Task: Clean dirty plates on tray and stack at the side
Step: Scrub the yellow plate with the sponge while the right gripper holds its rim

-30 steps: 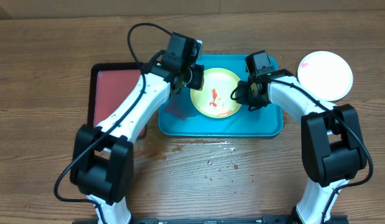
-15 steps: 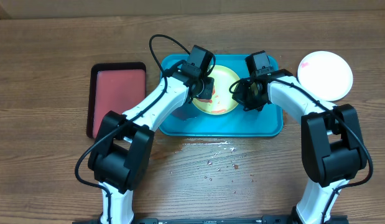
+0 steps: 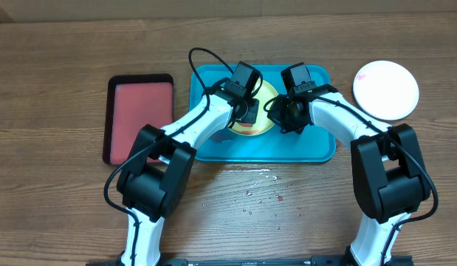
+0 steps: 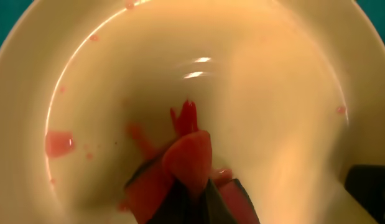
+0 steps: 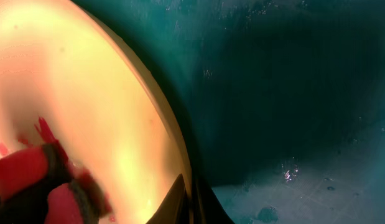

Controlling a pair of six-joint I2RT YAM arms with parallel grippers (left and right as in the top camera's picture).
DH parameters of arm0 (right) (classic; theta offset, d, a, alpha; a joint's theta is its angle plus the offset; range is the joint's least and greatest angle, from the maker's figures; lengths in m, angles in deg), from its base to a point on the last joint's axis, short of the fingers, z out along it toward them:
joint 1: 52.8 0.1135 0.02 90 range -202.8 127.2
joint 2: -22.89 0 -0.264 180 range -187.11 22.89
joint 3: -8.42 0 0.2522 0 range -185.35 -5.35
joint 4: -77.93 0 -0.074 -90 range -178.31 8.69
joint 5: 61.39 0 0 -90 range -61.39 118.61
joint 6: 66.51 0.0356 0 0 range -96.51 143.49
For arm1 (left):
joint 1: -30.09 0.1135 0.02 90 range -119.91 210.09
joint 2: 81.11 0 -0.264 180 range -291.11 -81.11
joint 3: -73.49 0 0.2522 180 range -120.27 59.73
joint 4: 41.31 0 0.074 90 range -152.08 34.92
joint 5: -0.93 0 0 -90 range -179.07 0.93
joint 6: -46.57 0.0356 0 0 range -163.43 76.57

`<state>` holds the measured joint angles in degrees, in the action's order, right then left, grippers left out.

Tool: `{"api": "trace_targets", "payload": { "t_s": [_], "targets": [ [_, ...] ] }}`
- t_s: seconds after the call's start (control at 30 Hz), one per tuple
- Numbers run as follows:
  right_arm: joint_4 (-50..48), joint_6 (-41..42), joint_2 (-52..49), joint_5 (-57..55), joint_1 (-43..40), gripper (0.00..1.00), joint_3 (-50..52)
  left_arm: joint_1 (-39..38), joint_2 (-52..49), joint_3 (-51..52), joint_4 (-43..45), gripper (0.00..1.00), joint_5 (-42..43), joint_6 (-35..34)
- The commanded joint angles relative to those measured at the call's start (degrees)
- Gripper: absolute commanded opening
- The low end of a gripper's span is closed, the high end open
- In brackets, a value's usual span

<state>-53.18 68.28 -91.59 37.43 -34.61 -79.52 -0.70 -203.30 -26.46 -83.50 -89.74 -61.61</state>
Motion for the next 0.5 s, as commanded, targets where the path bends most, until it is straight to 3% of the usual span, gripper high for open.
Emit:
{"api": "trace_targets", "payload": {
  "t_s": [0.0, 0.33, 0.47],
  "targets": [
    [-0.09, 0.44, -0.63, 0.35, 0.17, 0.04, 0.39, -0.22, -2.12, -0.90, 2.45, 0.04, -2.51, -1.18],
    [0.04, 0.44, -0.63, 1.40, 0.17, 0.04, 0.39, -0.22, -3.87, -0.90, 12.81, 0.04, -2.91, -1.18],
    [0.02, 0.44, -0.63, 1.38, 0.17, 0.04, 0.39, -0.26, -3.89, -0.90, 12.37, 0.04, -2.91, -1.14]
  ]
}}
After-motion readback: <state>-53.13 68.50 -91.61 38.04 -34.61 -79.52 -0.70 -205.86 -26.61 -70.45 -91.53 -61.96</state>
